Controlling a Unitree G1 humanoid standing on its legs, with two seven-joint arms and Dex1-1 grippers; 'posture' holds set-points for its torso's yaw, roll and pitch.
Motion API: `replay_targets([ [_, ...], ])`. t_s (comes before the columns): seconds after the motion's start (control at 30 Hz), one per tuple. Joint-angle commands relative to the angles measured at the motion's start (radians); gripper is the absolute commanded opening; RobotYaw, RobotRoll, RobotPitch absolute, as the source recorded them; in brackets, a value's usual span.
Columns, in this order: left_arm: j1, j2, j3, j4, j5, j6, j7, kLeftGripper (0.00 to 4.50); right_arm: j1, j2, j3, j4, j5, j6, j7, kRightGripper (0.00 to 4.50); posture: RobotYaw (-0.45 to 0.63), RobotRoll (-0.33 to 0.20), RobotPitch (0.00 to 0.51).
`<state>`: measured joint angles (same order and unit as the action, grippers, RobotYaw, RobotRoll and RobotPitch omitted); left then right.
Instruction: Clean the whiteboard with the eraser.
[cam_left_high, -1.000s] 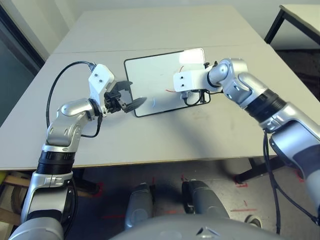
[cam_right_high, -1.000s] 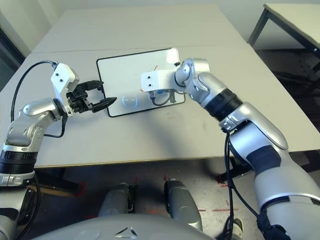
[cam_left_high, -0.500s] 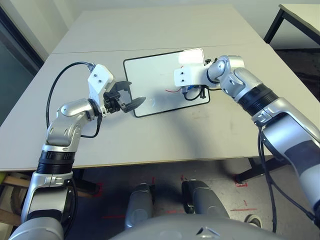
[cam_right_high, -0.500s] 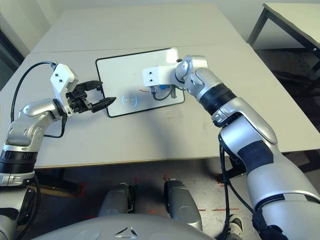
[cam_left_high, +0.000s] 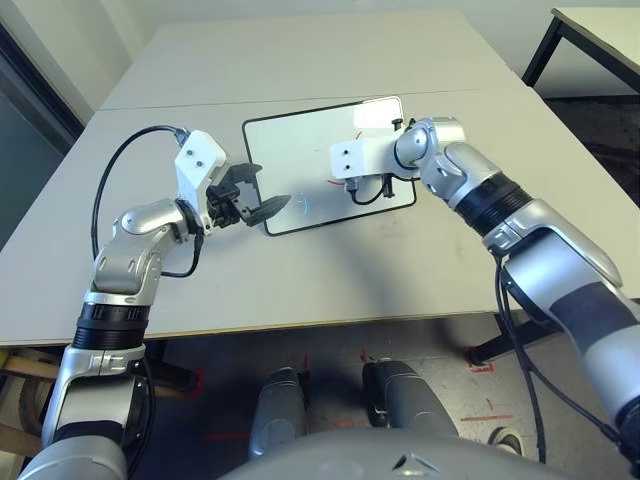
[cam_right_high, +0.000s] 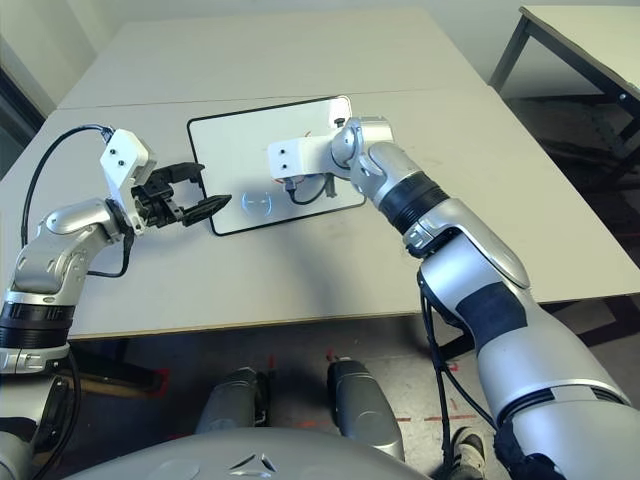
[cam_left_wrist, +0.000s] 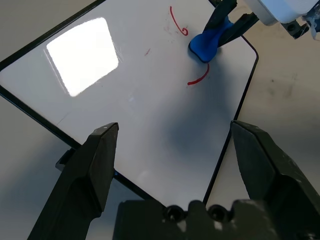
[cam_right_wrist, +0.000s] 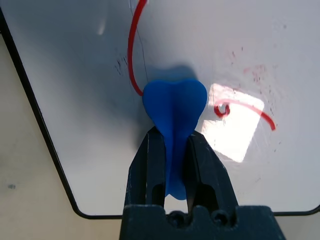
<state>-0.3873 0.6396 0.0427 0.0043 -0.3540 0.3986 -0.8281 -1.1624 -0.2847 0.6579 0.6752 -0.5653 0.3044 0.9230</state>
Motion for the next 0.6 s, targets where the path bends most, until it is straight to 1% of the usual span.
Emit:
replay_targets([
  [0.03,0.011,0.009,0.018,-0.019,0.002,0.003,0.004,4.5,0.013,0.035,0.01,0.002,-0.006,-0.003,0.02,0.34,-0.05,0.0,0.078],
  [0.43,0.017,0.004,0.022,-0.024,0.003,0.007,0.008,4.5,0.019,0.121,0.023,-0.018,-0.044,0.018,0.027,0.34,-0.05,0.0,0.076],
  [0.6,0.014,0.001,0.02,-0.021,0.003,0.005,0.008,4.5,0.02,0.109,0.028,-0.006,-0.067,0.002,0.019,0.34,-0.05,0.0,0.074],
])
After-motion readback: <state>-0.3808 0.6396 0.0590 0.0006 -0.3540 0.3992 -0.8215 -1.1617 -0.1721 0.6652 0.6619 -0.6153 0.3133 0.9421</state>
